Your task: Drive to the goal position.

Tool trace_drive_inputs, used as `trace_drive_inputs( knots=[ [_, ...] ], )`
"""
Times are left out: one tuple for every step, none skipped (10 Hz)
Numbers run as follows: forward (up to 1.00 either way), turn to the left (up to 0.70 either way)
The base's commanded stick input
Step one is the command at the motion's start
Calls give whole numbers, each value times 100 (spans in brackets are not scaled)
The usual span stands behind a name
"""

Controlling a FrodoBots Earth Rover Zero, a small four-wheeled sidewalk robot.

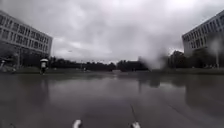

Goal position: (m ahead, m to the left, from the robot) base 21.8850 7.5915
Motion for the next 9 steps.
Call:
trace_drive_inputs(
  knots=[
    [70,0],
    [70,0],
    [70,0],
    [70,0],
    [70,0],
    [70,-1],
    [70,-2],
    [70,-3],
    [70,-9]
  ],
)
